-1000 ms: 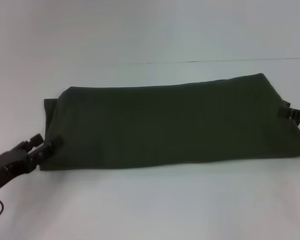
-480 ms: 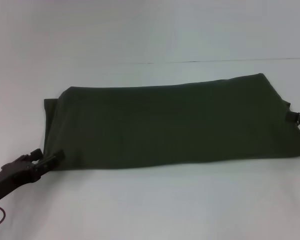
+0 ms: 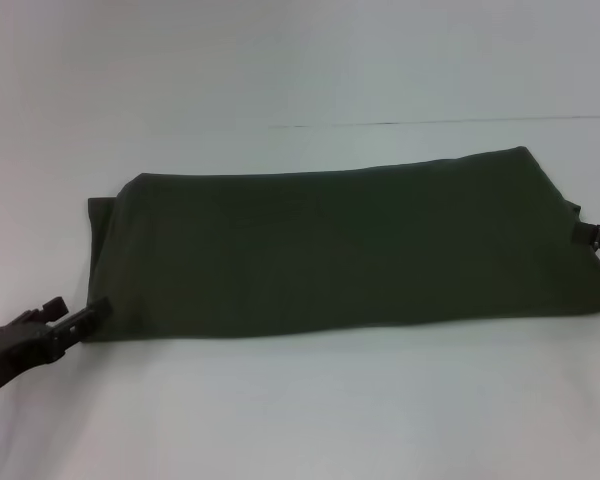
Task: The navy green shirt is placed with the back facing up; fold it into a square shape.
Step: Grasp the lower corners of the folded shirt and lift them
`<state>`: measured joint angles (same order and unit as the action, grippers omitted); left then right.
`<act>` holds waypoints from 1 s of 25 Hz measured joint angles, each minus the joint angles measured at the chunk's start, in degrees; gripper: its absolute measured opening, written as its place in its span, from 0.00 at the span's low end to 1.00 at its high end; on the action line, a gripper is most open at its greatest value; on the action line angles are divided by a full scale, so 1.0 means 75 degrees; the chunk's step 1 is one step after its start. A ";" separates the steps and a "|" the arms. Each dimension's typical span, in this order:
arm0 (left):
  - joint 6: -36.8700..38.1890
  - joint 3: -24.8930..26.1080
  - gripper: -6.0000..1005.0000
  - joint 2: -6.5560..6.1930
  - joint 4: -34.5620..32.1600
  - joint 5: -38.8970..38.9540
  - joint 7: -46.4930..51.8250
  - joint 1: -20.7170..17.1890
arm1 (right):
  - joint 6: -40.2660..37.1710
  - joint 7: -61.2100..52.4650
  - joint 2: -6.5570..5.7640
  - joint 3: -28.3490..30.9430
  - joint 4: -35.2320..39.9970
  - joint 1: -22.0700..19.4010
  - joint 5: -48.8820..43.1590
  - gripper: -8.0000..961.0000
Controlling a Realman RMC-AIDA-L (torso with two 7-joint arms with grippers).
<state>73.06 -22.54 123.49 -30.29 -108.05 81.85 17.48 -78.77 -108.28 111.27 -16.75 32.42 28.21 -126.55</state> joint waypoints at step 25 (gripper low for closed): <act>-0.0102 -0.0203 0.77 0.0047 -0.0046 -0.0218 0.0030 0.0050 | 0.0014 0.0000 0.0000 0.0011 -0.0002 -0.0046 -0.0002 0.73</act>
<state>72.29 -24.06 123.84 -30.63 -109.69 82.07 17.85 -78.67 -108.28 111.27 -16.67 32.41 27.86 -126.57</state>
